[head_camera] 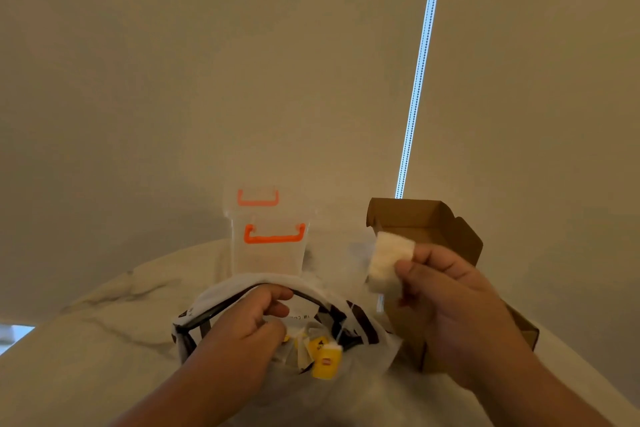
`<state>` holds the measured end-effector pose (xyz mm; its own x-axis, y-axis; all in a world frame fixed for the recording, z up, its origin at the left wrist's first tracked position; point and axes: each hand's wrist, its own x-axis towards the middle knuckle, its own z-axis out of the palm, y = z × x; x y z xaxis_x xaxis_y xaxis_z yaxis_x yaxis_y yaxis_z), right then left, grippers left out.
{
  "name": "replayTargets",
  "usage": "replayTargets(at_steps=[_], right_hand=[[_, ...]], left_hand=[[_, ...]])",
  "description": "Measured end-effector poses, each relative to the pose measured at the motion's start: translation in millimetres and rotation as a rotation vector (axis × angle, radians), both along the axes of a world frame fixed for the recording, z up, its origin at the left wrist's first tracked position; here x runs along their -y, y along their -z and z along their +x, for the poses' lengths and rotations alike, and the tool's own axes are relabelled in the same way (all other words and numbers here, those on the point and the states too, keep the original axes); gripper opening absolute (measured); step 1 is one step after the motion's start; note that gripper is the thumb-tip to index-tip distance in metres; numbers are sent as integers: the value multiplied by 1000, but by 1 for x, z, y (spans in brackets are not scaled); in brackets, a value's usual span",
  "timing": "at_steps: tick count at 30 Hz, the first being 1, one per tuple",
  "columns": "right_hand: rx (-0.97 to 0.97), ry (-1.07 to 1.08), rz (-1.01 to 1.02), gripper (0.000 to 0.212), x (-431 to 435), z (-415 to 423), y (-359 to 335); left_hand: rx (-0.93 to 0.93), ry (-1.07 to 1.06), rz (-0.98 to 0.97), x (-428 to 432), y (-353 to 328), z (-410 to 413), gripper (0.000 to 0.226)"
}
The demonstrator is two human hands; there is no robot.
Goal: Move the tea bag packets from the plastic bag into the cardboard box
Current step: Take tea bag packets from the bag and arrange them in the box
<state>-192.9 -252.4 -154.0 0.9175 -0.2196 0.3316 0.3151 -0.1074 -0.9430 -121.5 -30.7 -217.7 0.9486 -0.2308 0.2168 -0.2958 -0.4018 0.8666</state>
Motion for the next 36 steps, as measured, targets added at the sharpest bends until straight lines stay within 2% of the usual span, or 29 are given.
replayTargets(at_steps=[4, 8, 10, 12, 15, 17, 22, 25, 27, 30, 34, 36], right_hand=[[48, 183, 78, 9, 35, 10, -11], [22, 435, 28, 13, 81, 24, -3], [-29, 569, -88, 12, 99, 33, 5], [-131, 664, -326, 11, 114, 44, 18], [-378, 645, -687, 25, 123, 58, 41], [-442, 655, -780, 33, 123, 62, 49], [-344, 709, -772, 36, 119, 59, 44], [-168, 732, -760, 37, 109, 52, 38], [12, 656, -800, 28, 85, 41, 29], [201, 365, -918, 22, 30, 16, 21], [142, -78, -1123, 27, -27, 11, 35], [46, -122, -1199, 29, -37, 18, 44]], left_hand=[[5, 3, 26, -1, 2, 2, 35], [-4, 3, 41, 1, 4, 3, 35], [-15, 3, 48, 2, 5, 3, 35], [-27, 11, 58, 2, 5, 2, 35], [-23, 6, 72, 3, 4, 1, 34], [-7, -6, 91, 2, 4, 1, 35], [20, -20, 126, -1, 4, 0, 39], [37, -25, 150, -2, 4, 1, 43], [46, -24, 162, -1, 4, 1, 45], [76, -26, 192, 0, 4, 1, 46], [145, -60, 236, 3, 8, 6, 46], [172, -64, 263, 6, 11, 8, 46]])
